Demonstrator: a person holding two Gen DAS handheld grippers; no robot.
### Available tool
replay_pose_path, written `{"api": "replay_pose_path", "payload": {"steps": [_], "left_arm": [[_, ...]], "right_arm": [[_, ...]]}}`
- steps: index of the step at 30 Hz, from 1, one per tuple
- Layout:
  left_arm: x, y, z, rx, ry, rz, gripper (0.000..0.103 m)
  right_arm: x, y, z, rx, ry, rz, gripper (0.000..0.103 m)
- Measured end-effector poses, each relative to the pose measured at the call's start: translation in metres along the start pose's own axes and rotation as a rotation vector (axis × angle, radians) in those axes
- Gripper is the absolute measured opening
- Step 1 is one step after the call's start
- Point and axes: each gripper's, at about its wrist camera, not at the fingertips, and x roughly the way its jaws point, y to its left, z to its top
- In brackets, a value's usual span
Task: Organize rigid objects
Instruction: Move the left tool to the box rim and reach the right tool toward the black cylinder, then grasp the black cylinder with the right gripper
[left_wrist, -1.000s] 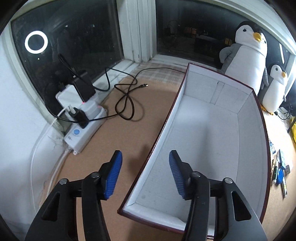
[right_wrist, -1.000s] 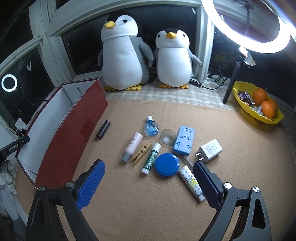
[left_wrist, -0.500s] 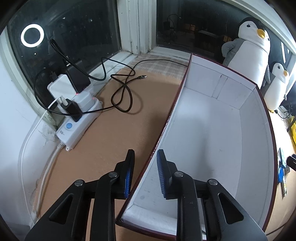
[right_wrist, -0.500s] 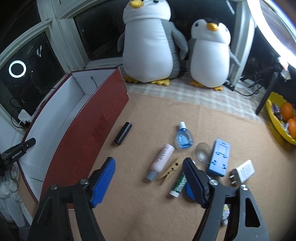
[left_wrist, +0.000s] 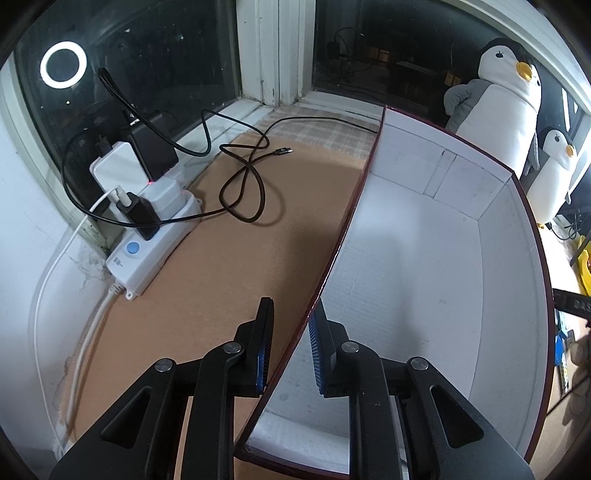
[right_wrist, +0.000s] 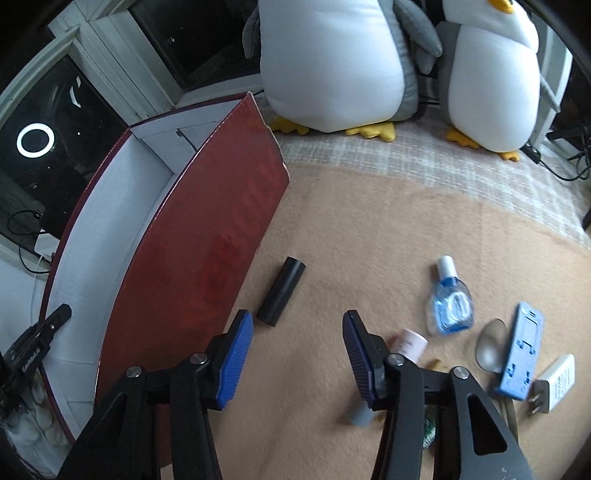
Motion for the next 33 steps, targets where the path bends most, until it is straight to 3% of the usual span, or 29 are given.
{"api": "replay_pose_path", "payload": {"steps": [3,13,18,22,29,33], "left_arm": [[0.0,0.0,0.0,0.001,0.0,0.001,0.017],[0.0,0.0,0.001,-0.007,0.002,-0.006,0.017],[0.0,0.001,0.001,-0.006,0.002,-0.006,0.017],[0.0,0.001,0.001,-0.007,0.002,-0.007,0.017],[0.001,0.001,0.0,-0.008,0.002,-0.009,0.017],[0.001,0.001,0.0,-0.011,0.003,-0.011,0.017]], "right_arm": [[0.011,0.0,0.007,0.013,0.018,0.017,0.037],[0.043,0.001,0.02,0.029,0.079,0.037,0.027],[0.048,0.01,0.025,-0.015,0.086,0.001,0.025],[0.057,0.022,0.027,-0.055,0.093,-0.038,0.015],[0.049,0.02,0.022,-0.052,0.091,-0.025,0.015],[0.028,0.006,0.021,-0.043,0.042,-0.021,0.015]]}}
